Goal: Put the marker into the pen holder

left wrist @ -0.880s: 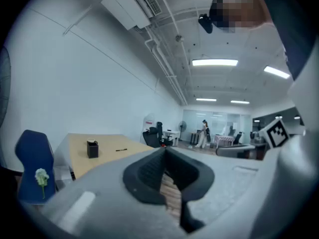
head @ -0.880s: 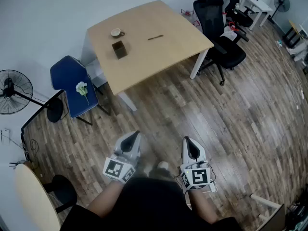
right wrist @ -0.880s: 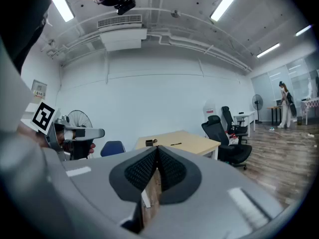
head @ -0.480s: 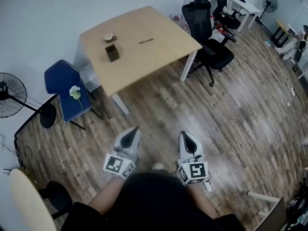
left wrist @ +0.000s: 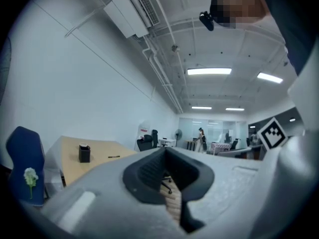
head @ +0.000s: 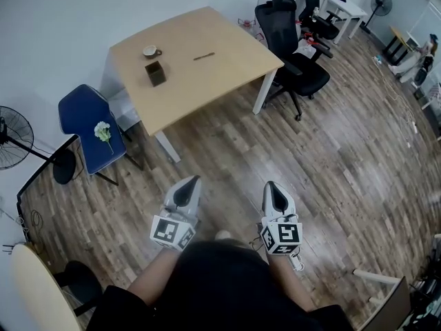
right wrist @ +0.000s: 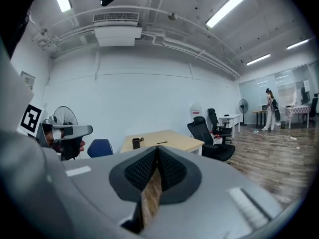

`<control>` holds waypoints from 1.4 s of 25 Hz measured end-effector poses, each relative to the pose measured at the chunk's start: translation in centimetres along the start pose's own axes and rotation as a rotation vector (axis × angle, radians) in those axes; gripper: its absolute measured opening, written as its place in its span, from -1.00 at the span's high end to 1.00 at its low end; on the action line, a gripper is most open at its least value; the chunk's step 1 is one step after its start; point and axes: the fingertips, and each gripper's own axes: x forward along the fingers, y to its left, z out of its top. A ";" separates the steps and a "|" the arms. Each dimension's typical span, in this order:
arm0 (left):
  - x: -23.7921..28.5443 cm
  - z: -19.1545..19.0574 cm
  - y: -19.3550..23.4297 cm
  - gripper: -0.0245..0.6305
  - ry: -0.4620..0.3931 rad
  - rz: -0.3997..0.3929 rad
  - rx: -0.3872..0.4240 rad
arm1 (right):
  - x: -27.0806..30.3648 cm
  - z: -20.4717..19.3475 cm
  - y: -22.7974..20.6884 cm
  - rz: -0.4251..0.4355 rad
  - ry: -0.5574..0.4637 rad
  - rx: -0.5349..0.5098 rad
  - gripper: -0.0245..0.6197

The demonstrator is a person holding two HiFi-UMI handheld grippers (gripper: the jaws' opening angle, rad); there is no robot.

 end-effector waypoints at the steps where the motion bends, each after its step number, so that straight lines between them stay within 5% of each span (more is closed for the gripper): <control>1: 0.1 -0.1 -0.1 0.91 0.002 0.002 0.008 | 0.0 0.0 -0.4 -0.002 -0.005 0.002 0.91; 11: 1.4 -1.4 -1.5 0.91 0.057 -0.020 0.056 | -0.7 -2.2 -1.7 -0.029 0.019 0.012 0.91; 19: 7.1 -3.9 0.0 0.91 0.084 -0.137 0.016 | 3.1 -2.4 -2.4 0.020 0.030 0.052 0.91; 35: 26.6 -0.9 13.0 0.91 0.045 -0.169 0.040 | 24.6 4.3 -7.9 -0.002 0.053 0.051 0.91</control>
